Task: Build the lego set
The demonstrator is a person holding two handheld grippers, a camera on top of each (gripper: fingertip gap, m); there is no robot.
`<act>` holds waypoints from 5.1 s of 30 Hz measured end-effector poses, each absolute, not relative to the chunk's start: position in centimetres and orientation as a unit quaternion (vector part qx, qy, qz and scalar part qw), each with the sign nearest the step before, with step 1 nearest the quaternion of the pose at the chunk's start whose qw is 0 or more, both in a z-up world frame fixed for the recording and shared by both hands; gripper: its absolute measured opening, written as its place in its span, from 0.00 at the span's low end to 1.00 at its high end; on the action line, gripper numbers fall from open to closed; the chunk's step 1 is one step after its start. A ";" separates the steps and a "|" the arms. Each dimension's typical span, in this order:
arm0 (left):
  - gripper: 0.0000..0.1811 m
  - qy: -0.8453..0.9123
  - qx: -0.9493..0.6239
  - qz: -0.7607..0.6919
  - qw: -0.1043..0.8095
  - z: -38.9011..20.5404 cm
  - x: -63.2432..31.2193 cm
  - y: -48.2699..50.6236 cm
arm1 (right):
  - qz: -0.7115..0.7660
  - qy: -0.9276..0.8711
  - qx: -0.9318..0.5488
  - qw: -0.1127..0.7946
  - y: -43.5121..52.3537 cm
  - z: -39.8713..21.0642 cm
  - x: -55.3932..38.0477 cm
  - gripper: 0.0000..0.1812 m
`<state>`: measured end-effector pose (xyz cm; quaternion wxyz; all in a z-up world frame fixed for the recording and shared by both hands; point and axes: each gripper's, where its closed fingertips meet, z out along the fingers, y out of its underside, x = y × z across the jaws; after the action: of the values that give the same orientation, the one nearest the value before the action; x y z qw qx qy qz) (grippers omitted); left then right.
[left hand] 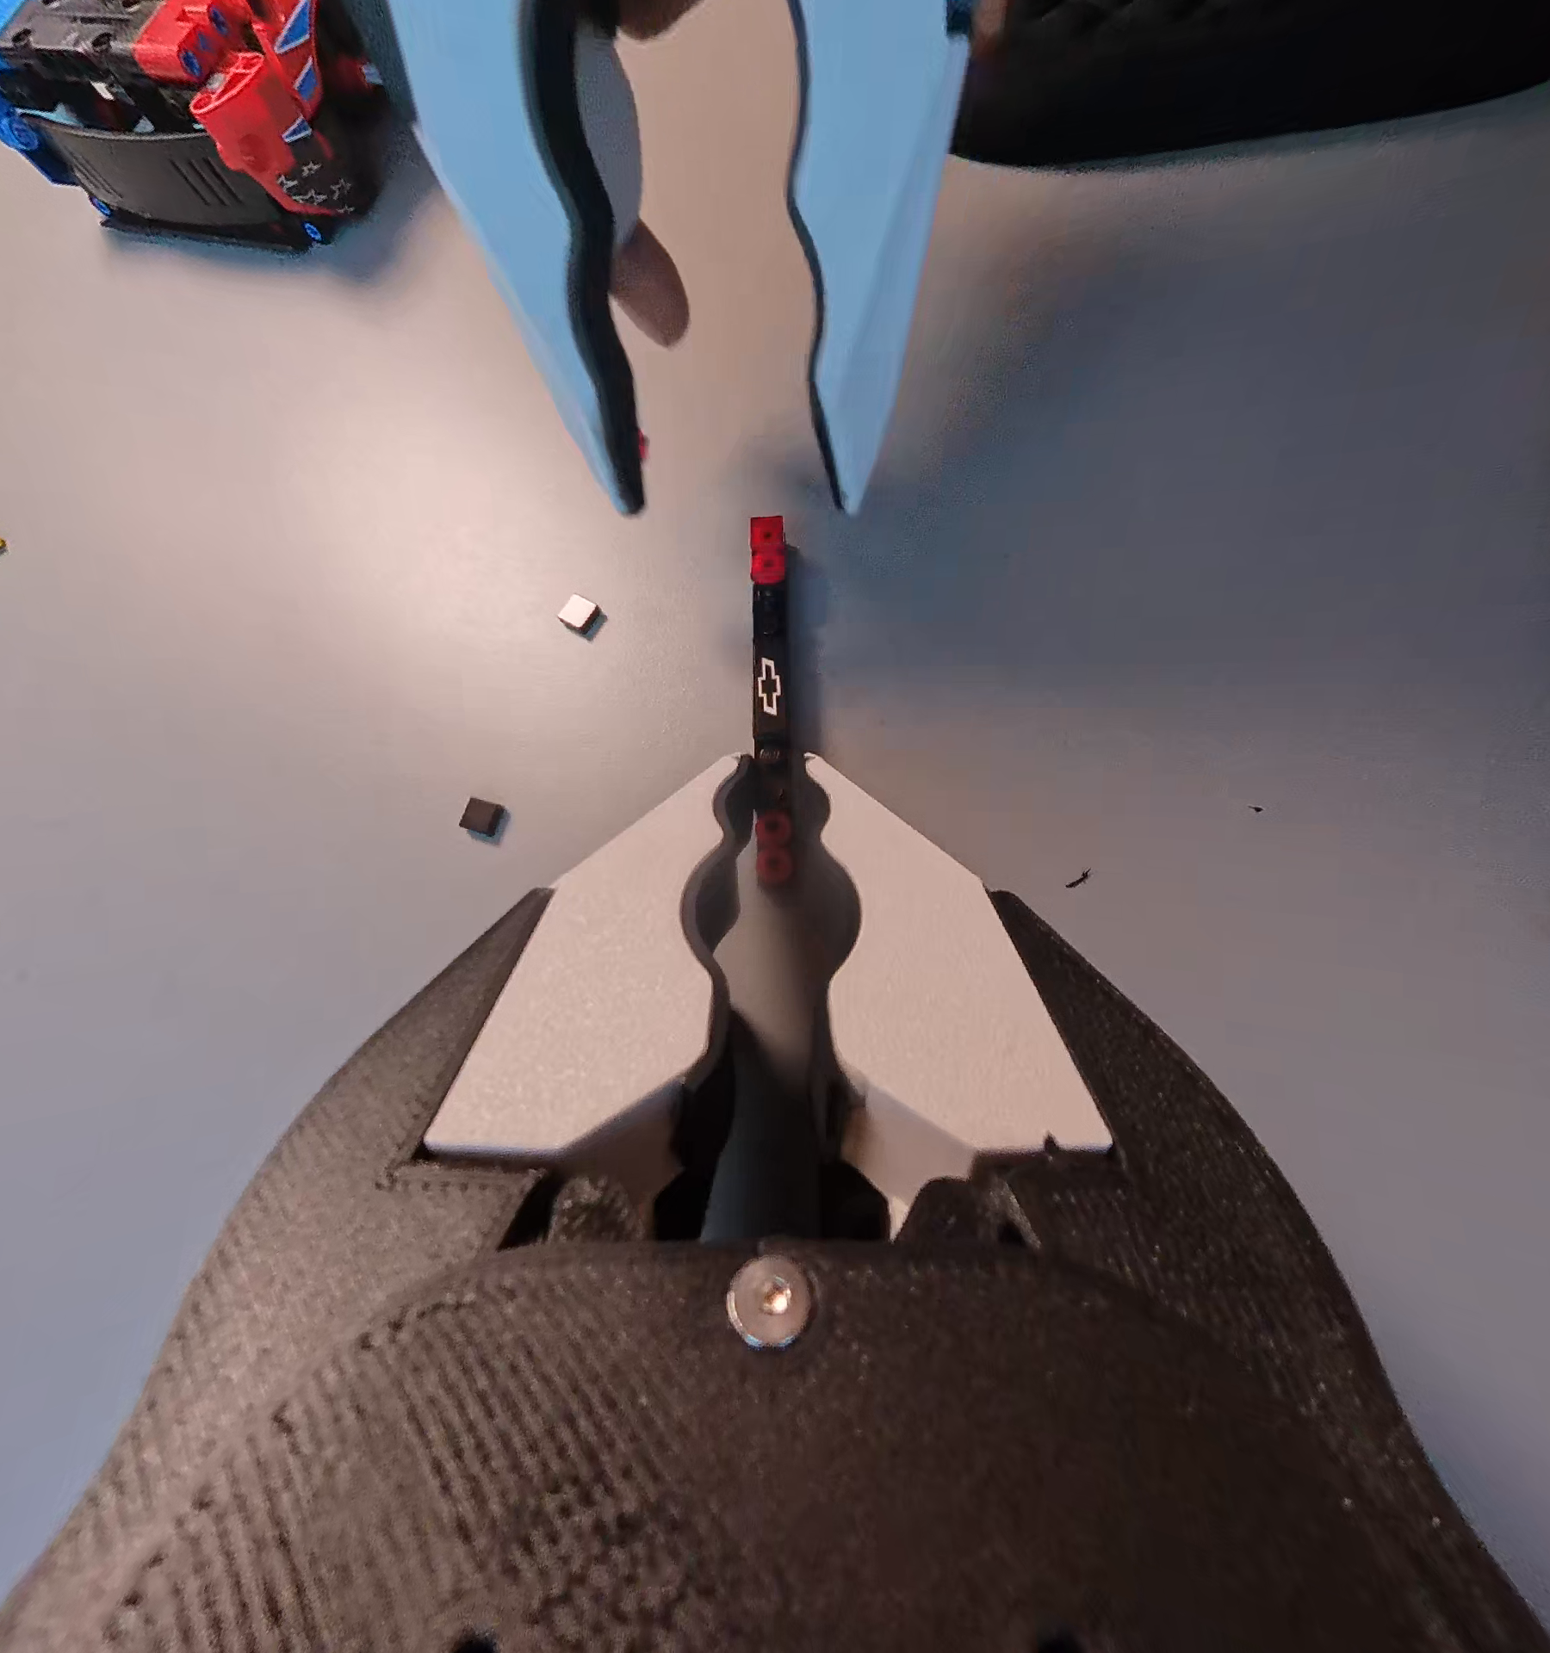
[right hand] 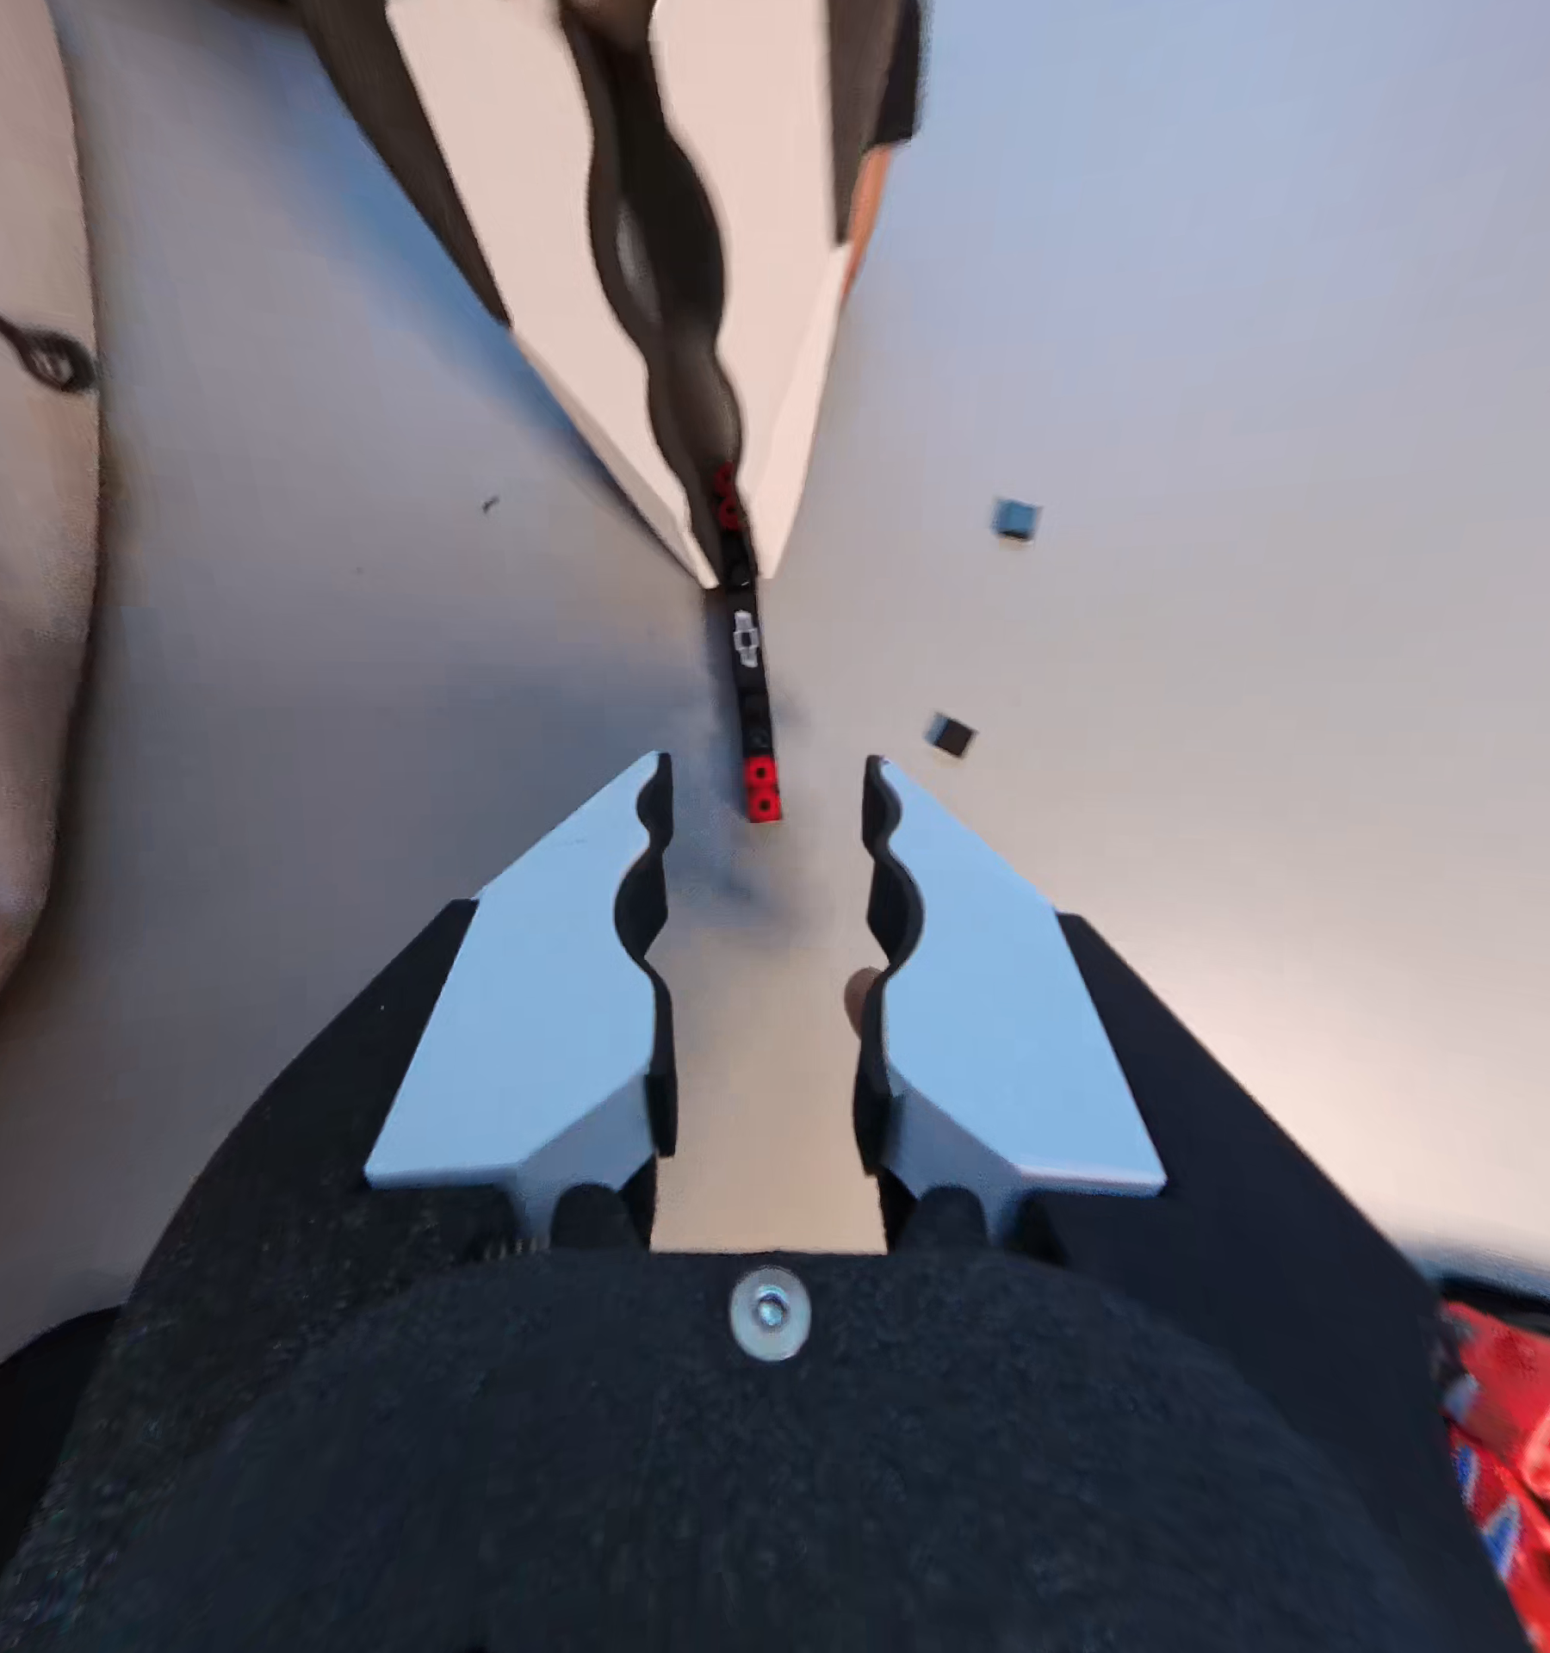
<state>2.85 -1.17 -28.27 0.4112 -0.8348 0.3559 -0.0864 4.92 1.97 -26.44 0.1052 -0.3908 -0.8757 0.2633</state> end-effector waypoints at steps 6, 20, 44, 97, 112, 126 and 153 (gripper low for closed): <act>0.03 0.359 -0.834 -0.085 0.411 -28.3 2.9 -1.2 | 0.213 -0.842 -0.471 0.154 9.6 -27.1 5.9 0.14; 0.07 0.334 -0.849 -0.107 0.396 -28.2 2.3 -2.0 | 0.227 -0.867 -0.426 0.119 10.3 -28.8 5.8 0.05; 0.09 0.296 -0.814 -0.188 0.463 -24.5 3.3 -2.3 | 0.268 -0.809 -0.517 0.082 -1.1 -28.0 4.7 0.25; 0.03 0.343 -0.841 -0.116 0.402 -28.3 2.7 -2.8 | 0.280 -0.877 -0.364 0.144 4.9 -25.4 5.6 0.03; 0.03 0.342 -0.843 -0.111 0.401 -28.3 3.0 -2.8 | 0.220 -0.899 -0.360 0.117 2.0 -28.0 6.9 0.03; 0.03 0.344 -0.842 -0.111 0.401 -28.3 3.0 -2.8 | 0.218 -0.902 -0.356 0.111 2.2 -28.0 6.8 0.03; 0.03 0.346 -0.839 -0.104 0.408 -28.3 2.9 -2.6 | 0.208 -0.907 -0.357 0.084 2.3 -28.4 6.9 0.03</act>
<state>2.86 -2.62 -28.31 0.4076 -0.8388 0.3459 -0.1035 6.92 2.29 -28.36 0.0845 -0.3567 -0.9068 0.2080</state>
